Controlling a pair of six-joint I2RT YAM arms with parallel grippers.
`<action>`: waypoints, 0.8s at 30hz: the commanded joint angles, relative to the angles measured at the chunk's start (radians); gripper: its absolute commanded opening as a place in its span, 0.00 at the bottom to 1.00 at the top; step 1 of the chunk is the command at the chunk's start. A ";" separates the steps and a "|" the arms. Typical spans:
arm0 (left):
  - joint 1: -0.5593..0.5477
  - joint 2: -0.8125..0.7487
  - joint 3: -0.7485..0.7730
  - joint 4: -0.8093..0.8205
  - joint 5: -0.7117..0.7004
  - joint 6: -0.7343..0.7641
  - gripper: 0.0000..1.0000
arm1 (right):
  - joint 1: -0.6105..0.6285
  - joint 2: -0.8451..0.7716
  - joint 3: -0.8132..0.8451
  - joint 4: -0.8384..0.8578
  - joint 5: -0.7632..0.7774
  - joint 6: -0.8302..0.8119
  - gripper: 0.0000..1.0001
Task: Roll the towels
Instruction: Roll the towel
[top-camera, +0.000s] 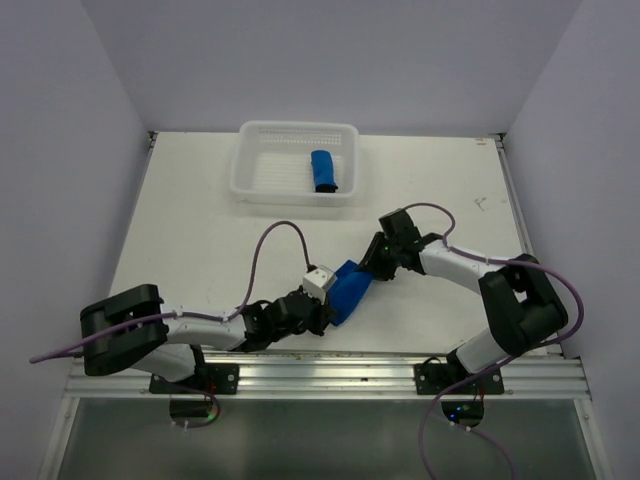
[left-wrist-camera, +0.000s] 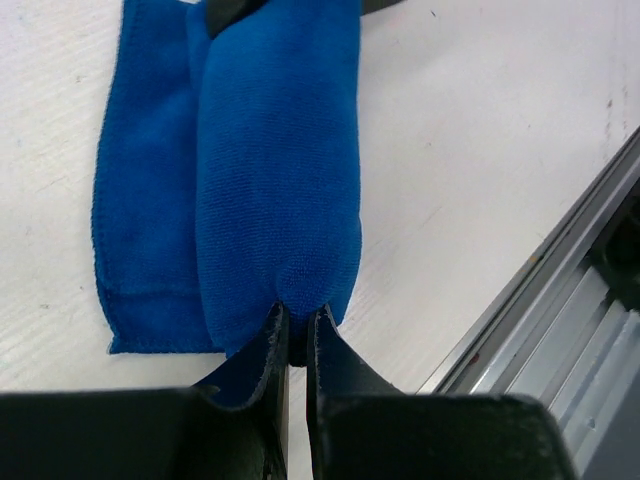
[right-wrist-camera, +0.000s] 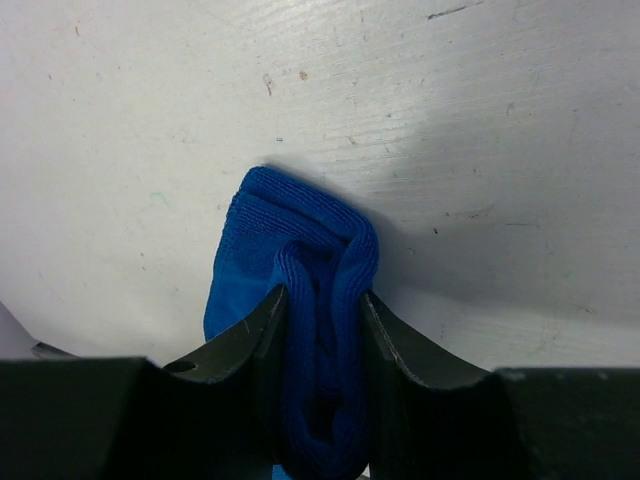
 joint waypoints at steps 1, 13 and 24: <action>0.082 -0.046 -0.071 0.130 0.173 -0.095 0.00 | -0.027 -0.004 0.012 -0.056 0.072 -0.053 0.32; 0.285 -0.020 -0.160 0.319 0.453 -0.249 0.00 | -0.067 0.016 0.088 -0.112 0.056 -0.115 0.62; 0.331 0.022 -0.088 0.238 0.493 -0.261 0.00 | -0.073 -0.197 0.069 -0.141 0.062 -0.115 0.75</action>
